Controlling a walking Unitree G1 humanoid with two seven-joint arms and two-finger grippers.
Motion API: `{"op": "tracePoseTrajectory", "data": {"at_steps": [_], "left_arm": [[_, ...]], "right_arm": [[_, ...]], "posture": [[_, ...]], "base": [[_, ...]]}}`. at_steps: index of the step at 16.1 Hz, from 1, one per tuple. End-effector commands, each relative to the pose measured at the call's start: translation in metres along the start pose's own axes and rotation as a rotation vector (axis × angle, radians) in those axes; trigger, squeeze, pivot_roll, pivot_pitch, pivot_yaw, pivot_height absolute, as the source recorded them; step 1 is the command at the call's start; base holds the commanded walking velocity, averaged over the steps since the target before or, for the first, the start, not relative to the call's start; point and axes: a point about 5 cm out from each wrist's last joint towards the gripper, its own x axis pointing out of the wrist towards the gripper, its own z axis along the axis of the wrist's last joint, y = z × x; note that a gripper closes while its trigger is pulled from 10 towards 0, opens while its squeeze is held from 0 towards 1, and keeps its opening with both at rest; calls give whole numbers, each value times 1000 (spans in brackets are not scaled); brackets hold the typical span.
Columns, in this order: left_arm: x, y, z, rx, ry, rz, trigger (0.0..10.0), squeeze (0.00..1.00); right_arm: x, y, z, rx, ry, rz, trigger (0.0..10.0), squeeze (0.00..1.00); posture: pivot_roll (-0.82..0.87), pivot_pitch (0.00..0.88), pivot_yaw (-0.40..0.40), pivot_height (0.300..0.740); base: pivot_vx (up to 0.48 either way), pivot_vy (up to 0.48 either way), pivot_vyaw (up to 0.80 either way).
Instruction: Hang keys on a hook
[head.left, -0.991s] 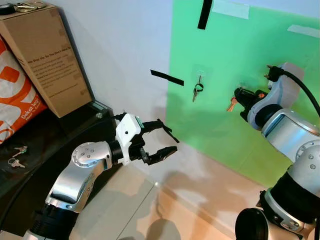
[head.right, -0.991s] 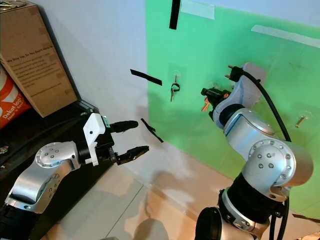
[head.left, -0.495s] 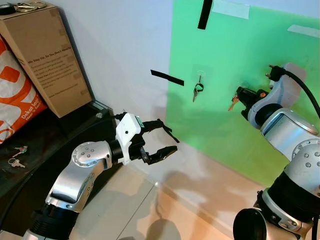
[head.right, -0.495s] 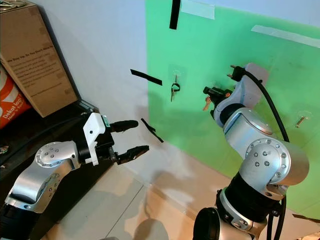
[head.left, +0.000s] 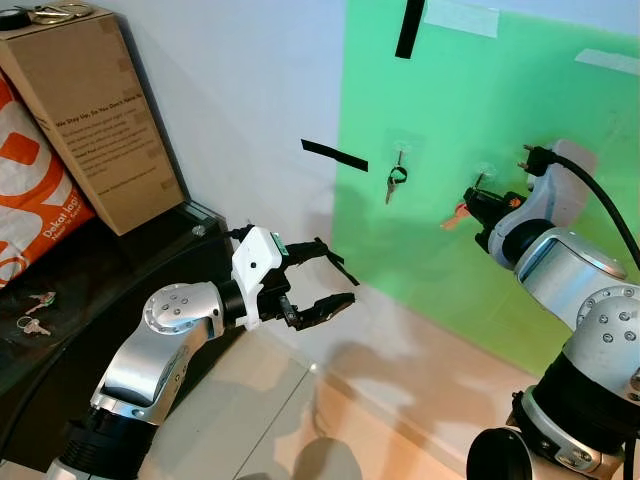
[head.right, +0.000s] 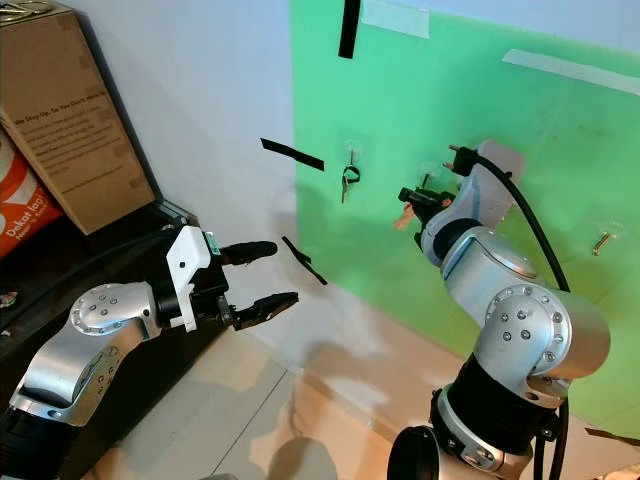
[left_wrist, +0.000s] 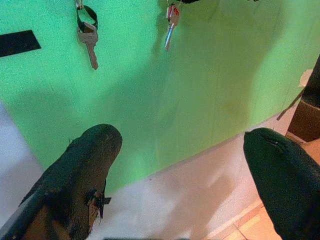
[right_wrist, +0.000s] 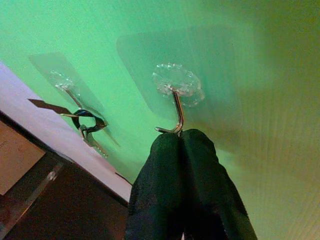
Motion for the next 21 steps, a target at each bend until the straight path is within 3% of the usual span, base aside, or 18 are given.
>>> {"op": "tracePoseTrajectory", "data": {"at_steps": [1, 6, 8, 12, 17, 21], "left_arm": [[0, 0, 3, 15, -2, -7, 10000, 0], [0, 0, 3, 14, -2, -6, 10000, 0], [0, 0, 3, 12, -1, -6, 10000, 0], [0, 1, 3, 11, 1, -10, 10000, 0], [1, 2, 4, 12, 2, -12, 10000, 0], [1, 2, 4, 12, 2, -9, 10000, 0]], "right_arm": [[-4, 9, 6, -7, -29, 57, 10000, 0], [-7, 15, 13, -7, -58, 111, 10000, 0], [-8, 10, 7, -73, -11, 87, 10000, 0], [-11, 2, 4, -116, 16, 78, 10000, 0], [-14, 7, 14, -144, -34, 124, 10000, 0], [-15, 7, 12, -191, -9, 140, 10000, 0]], "posture": [[-74, 0, 8, 740], [-70, 0, 4, 740], [-72, 0, 7, 740], [-75, 0, 12, 740], [-79, 0, 17, 740], [-77, 0, 13, 740]], "base": [[0, 0, 0], [0, 0, 0], [0, 0, 0], [0, 0, 0], [0, 0, 0], [0, 0, 0]]}}
